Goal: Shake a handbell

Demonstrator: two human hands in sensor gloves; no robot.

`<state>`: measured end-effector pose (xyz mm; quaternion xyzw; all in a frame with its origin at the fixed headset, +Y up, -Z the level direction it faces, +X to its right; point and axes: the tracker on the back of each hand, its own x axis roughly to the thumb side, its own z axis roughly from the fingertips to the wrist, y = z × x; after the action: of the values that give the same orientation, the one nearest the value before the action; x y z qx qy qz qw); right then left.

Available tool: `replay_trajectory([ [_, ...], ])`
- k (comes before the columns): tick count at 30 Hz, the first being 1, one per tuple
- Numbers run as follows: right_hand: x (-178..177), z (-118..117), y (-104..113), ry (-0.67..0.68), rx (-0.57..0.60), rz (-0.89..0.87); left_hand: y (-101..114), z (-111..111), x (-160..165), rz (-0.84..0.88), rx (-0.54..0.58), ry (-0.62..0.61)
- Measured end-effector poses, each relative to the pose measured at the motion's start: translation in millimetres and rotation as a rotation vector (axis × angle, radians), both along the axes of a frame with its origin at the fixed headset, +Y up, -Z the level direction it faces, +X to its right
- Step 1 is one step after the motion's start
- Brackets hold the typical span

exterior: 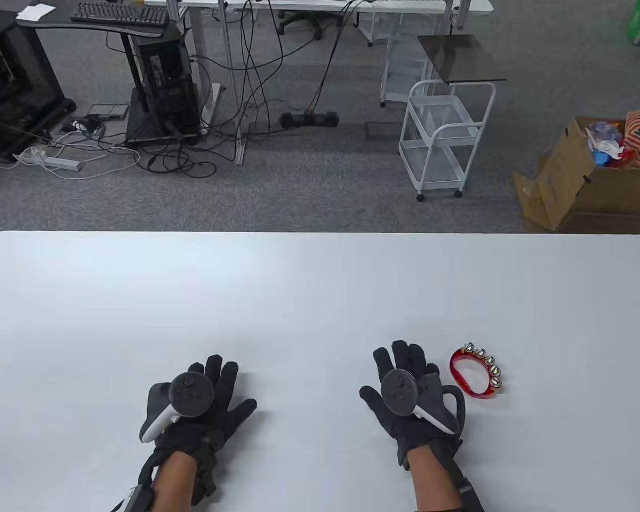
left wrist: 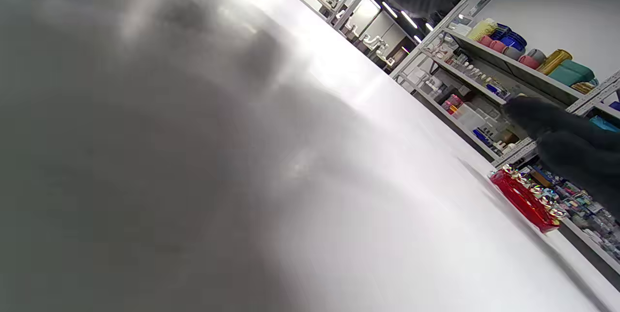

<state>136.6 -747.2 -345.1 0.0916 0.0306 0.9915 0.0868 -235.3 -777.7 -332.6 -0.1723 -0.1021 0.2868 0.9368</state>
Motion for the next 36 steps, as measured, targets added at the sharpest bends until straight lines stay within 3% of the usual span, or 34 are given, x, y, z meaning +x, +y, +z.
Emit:
replay_trajectory([
  [27,-11,3,-10,0.044,-0.05,0.028,3,0,9,-0.062,0.036,-0.01],
  [32,-2,2,-8,0.015,-0.052,0.011,2,0,11,-0.051,0.021,-0.014],
  [34,10,3,-2,-0.022,-0.065,-0.064,2,1,11,-0.058,0.021,-0.018],
  [36,32,7,8,-0.099,-0.005,-0.127,3,1,10,-0.043,0.023,-0.013],
])
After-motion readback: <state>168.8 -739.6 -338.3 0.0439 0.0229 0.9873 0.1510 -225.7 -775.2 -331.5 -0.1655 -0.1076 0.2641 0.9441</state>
